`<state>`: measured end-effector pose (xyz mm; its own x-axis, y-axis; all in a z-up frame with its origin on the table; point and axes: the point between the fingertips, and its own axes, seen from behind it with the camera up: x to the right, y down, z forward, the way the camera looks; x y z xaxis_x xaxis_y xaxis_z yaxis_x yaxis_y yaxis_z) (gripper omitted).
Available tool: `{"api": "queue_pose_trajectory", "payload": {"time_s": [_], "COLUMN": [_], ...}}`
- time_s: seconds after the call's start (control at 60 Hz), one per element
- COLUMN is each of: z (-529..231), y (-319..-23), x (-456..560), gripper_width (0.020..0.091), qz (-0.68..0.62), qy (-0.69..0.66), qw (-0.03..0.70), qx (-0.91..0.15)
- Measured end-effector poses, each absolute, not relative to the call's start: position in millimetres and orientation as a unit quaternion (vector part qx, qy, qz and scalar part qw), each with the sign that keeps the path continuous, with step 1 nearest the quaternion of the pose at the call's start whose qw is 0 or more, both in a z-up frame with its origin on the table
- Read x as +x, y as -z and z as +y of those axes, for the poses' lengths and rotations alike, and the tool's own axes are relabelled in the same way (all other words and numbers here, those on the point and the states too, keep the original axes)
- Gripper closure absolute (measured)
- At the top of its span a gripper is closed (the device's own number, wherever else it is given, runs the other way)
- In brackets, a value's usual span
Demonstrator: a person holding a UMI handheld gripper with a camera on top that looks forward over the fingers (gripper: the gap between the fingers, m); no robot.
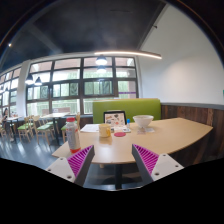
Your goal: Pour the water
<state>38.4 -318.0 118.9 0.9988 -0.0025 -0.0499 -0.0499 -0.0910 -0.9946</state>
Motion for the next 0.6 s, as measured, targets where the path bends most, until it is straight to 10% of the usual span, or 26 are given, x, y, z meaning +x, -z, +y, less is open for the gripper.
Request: {"api": "queue_pose_trajectory", "payload": {"time_s": [0.6], "z": [-231], "y": [-89], "x": [-72], "gripper_width": [0.0290], "qz": [-0.041], "qy": [-0.065], "qw": [0.670], "qx": [-0.738]}}
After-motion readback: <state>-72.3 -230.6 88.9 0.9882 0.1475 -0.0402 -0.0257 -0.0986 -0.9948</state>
